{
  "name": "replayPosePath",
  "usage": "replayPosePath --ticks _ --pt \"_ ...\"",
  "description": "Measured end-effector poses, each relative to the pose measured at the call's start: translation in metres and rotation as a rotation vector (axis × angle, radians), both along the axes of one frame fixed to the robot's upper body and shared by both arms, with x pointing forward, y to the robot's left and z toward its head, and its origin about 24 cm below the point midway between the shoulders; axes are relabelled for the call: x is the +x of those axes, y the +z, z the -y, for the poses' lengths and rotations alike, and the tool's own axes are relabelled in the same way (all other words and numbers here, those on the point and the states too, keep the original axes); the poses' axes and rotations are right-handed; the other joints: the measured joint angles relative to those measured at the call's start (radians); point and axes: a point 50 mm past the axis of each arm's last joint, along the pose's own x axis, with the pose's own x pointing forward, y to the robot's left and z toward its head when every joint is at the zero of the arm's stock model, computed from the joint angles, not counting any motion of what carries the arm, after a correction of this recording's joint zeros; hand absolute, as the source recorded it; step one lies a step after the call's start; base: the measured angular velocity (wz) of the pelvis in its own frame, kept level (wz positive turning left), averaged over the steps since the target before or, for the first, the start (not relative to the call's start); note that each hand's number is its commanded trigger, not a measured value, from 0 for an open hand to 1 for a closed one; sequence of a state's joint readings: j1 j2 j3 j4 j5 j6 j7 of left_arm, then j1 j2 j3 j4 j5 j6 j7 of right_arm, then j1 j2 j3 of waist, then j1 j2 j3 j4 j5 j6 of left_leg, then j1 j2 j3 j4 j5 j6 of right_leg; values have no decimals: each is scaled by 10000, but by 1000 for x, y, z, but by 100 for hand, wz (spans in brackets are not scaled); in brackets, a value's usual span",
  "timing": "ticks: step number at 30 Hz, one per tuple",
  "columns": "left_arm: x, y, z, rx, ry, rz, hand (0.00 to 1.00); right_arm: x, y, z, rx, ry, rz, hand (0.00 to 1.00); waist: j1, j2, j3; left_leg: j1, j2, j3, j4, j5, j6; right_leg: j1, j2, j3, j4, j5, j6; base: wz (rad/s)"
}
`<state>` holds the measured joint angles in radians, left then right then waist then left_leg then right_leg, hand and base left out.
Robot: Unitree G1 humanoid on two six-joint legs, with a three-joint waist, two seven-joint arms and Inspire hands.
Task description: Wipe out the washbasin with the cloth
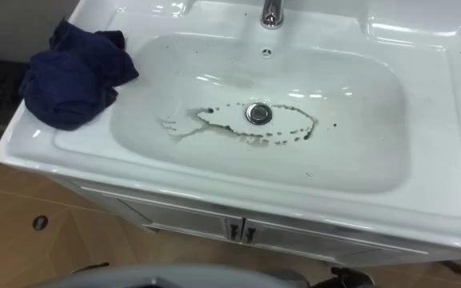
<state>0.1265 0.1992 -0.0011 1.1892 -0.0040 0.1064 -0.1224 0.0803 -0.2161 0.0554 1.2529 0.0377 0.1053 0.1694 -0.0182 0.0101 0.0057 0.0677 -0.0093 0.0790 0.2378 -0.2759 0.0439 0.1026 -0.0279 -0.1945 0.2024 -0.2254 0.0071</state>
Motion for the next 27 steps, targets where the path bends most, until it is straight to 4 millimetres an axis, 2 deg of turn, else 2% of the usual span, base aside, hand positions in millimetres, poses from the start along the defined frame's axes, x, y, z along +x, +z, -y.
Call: replayPosePath --ticks 19,27 --pt "4 0 0 -64 67 3 0 -2 0 1 241 -327 -60 0 8 -2 -5 -1 4 -1 9 1 0 -24 -6 -15 10 1 2 0" --pt "-1 0 0 -247 1302 113 0 -5 0 1 447 -545 -173 0 19 -55 -7 63 -11 -23 7 4 4 39 -15 -18 -26 8 14 0"
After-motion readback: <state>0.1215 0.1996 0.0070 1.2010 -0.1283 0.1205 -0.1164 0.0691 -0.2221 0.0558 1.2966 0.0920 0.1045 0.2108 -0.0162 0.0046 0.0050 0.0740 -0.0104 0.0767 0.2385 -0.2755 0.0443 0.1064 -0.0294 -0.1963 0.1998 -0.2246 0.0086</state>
